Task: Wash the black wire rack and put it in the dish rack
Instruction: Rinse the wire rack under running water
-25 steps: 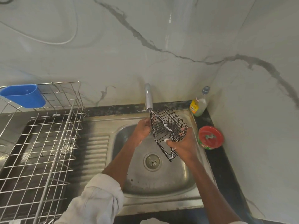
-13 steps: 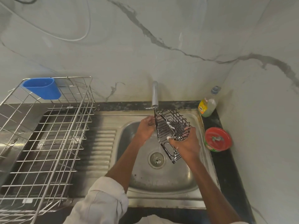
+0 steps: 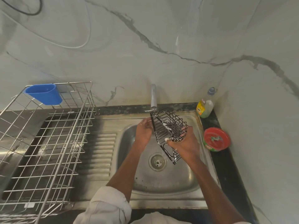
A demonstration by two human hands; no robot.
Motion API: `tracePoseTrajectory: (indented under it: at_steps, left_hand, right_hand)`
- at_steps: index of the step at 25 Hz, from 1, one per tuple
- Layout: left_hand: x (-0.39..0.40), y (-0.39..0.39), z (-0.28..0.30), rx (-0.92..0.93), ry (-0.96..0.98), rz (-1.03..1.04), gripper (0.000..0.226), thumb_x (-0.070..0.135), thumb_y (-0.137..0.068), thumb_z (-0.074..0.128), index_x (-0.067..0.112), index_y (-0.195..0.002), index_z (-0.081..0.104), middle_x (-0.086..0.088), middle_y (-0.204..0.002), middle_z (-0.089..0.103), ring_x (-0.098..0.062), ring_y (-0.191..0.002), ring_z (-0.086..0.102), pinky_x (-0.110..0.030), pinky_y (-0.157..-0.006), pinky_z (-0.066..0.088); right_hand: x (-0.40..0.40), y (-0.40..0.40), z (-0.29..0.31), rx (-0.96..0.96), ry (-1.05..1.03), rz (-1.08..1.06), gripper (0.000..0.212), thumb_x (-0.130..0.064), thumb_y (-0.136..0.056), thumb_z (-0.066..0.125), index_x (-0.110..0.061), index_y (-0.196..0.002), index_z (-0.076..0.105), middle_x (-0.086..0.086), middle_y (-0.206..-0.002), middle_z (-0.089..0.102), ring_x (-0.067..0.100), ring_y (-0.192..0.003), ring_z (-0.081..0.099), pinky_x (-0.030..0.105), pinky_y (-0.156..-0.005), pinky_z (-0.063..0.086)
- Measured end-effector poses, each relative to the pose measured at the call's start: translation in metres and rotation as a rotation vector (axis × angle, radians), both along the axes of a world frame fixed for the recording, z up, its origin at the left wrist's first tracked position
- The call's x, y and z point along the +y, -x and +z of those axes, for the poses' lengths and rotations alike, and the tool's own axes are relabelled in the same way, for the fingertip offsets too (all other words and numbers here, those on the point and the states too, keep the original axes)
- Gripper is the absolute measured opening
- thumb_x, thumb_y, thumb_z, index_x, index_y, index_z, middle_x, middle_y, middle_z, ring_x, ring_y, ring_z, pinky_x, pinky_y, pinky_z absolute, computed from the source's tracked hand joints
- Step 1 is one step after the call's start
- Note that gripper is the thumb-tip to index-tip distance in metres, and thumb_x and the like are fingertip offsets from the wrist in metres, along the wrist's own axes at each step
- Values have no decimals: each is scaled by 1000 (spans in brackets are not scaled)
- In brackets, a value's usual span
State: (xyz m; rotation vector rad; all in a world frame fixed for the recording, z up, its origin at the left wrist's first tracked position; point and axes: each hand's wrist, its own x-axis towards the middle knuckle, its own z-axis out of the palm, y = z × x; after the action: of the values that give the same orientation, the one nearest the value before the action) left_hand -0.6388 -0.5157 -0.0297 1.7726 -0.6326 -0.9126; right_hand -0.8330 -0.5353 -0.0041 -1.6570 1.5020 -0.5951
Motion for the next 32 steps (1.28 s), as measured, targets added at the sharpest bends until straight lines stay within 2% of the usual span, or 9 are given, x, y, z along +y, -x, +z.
tracePoseTrajectory:
  at_steps: [3, 11, 15, 18, 19, 23, 27, 29, 32]
  left_hand:
    - [4, -5, -4, 3, 14, 35, 42, -13, -99, 56, 18, -123, 72, -2, -113, 81, -23, -106, 76, -37, -88, 60]
    - [1, 4, 3, 76, 69, -34, 38, -7, -99, 63, 21, -124, 69, -7, -119, 79, -21, -106, 76, -43, -99, 61]
    - [-3, 1, 4, 31, 90, -31, 40, 5, -98, 65, 42, -113, 73, -1, -123, 78, -24, -113, 74, -53, -105, 57]
    - [2, 9, 18, 141, 67, -108, 18, 32, -109, 60, 30, -121, 73, -5, -129, 76, -22, -116, 73, -46, -108, 56]
    - [1, 11, 21, 209, 68, -157, 27, 39, -111, 55, 24, -121, 74, -9, -126, 78, -25, -114, 75, -46, -107, 57]
    - [-5, 10, 30, 265, 114, -299, 33, 29, -112, 54, 5, -124, 72, -21, -102, 81, -36, -99, 80, -55, -105, 57]
    - [0, -8, 22, 270, 140, -167, 26, 17, -111, 55, 4, -116, 77, -29, -94, 77, -32, -74, 78, -49, -84, 64]
    - [7, -23, 15, 322, 165, -103, 26, 10, -107, 59, 7, -100, 84, -30, -99, 68, -17, -50, 57, -36, -65, 61]
    - [20, -39, 10, 344, 138, -65, 23, 6, -102, 63, 6, -95, 85, -19, -89, 57, -13, -45, 29, -31, -55, 58]
  right_hand:
    - [3, 0, -1, -15, -13, 17, 94, -65, -50, 87, -38, -128, 41, -8, -123, 63, 20, -112, 64, 47, -95, 56]
    - [0, 14, 6, -34, -13, -32, 90, -58, -62, 88, -38, -137, 41, -14, -125, 62, 18, -116, 62, 45, -101, 53]
    - [10, -3, 5, 61, -26, -75, 97, -69, -54, 84, -32, -131, 39, -3, -125, 65, 26, -111, 67, 47, -94, 56]
    - [19, -24, 7, 112, -36, -134, 100, -71, -55, 86, -21, -127, 37, 4, -124, 63, 32, -106, 66, 43, -90, 55]
    - [21, -29, 6, 106, -43, -133, 95, -65, -60, 88, -19, -124, 37, 5, -122, 63, 32, -105, 67, 42, -89, 54]
    - [26, -43, -9, 89, -62, -27, 71, -41, -77, 87, -18, -122, 37, 8, -123, 65, 34, -104, 67, 39, -82, 51]
    - [16, -27, -12, -33, -51, 10, 57, -18, -87, 78, -30, -129, 41, -1, -121, 65, 17, -92, 72, 35, -76, 56]
    - [-3, -16, -9, -108, -8, -29, 60, -13, -85, 77, -33, -132, 45, -1, -133, 58, 17, -109, 67, 40, -88, 58]
    - [-27, -18, -2, -153, -73, 132, 73, -32, -85, 82, -37, -147, 44, -3, -154, 44, 22, -139, 47, 40, -105, 47]
